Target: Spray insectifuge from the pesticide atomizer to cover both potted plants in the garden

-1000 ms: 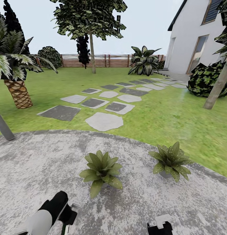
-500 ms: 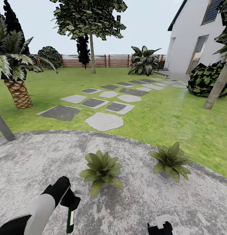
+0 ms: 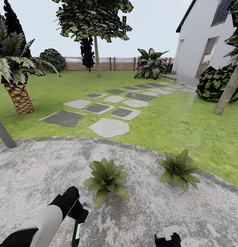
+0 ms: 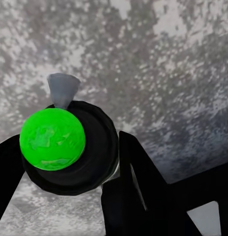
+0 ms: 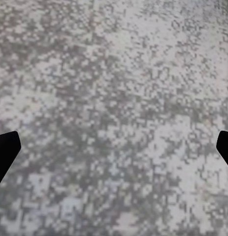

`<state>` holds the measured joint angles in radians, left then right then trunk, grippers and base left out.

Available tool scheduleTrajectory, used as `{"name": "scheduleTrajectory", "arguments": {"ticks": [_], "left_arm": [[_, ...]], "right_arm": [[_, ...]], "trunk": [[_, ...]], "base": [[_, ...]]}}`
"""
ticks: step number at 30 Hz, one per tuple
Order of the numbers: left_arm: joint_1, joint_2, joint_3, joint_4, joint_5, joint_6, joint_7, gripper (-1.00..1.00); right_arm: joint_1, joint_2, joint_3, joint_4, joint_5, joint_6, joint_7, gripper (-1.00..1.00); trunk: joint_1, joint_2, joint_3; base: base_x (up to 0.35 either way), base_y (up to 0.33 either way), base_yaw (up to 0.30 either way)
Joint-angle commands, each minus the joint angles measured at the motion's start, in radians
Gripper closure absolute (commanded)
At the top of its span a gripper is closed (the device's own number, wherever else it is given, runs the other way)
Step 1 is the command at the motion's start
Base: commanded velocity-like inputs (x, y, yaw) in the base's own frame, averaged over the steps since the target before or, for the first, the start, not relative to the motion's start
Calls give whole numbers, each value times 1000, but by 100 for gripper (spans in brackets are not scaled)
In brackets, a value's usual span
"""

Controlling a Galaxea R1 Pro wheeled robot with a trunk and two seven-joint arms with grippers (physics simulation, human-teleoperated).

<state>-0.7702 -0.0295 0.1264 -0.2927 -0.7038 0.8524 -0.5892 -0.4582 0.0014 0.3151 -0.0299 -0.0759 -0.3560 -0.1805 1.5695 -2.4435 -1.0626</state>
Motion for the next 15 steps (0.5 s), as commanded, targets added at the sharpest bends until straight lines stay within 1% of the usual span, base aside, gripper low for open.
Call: {"name": "scheduleTrajectory", "arguments": {"ticks": [1,7,12,15], "left_arm": [[0,1,7,-2,-10,4,-7,100],[-1,2,10,-2,-10,5,-6,100],[-1,4,12,-3,-10,6,-5,100],[-1,5,10,-3,-10,3,-4,100]], "right_arm": [[-1,0,9,1,-8,-3,-3,-100],[-1,0,9,1,-8,-3,-3,-100],[-1,0,9,1,-8,-3,-4,-100],[-1,0,9,1,-8,-3,-4,-100]], "trunk": [[0,0,-1],[0,0,1],[0,0,2],[0,0,2]], "base": [[0,0,-78],[-1,12,-211],[-52,260,-36],[70,279,-2]]}}
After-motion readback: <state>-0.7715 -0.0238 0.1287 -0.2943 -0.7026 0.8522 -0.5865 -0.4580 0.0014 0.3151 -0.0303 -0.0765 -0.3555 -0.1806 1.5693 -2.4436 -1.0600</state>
